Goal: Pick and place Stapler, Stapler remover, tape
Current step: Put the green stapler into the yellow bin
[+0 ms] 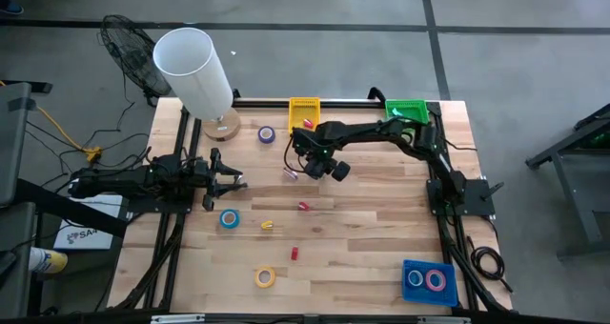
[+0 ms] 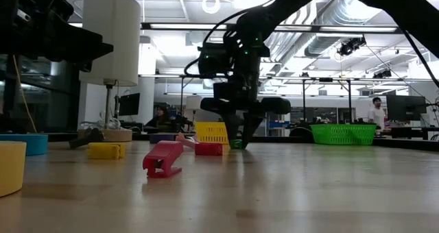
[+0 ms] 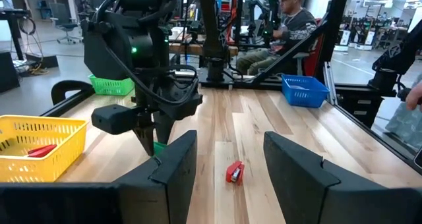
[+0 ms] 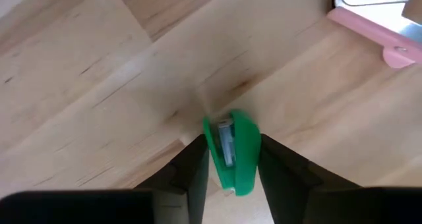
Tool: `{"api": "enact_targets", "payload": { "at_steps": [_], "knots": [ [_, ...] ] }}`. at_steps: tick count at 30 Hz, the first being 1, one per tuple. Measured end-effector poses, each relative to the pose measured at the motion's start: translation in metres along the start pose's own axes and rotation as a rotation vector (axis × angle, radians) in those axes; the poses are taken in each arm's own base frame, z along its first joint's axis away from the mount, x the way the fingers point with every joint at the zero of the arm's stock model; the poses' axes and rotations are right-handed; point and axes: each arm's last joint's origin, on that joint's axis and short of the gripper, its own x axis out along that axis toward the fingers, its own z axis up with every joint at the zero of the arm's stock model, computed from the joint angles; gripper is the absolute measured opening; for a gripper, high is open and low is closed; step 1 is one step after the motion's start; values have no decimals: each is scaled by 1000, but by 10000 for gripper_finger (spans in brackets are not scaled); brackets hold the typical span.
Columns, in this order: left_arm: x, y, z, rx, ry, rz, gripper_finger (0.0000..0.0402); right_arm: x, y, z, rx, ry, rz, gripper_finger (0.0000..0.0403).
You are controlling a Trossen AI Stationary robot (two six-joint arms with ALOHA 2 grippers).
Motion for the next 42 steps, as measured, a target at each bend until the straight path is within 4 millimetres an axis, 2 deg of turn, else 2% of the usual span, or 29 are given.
{"api": "enact_targets", "payload": {
  "at_steps": [10, 19, 24, 29, 35, 42],
  "knots": [
    [0, 0, 0, 0, 0, 0, 175, 1, 0, 5, 45, 16, -19, 50],
    [0, 0, 0, 0, 0, 0, 175, -4, -4, 5, 141, 87, -81, 60],
    [0, 0, 0, 0, 0, 1, 175, -17, -14, 7, 137, 136, -157, 53],
    [0, 0, 0, 0, 0, 0, 175, -39, -31, 6, 142, 191, -276, 56],
    [0, 0, 0, 0, 0, 0, 175, -60, -54, -13, 219, 136, -390, 61],
    [0, 0, 0, 0, 0, 1, 175, -66, -75, -49, 409, -18, -478, 63]
  ]
}}
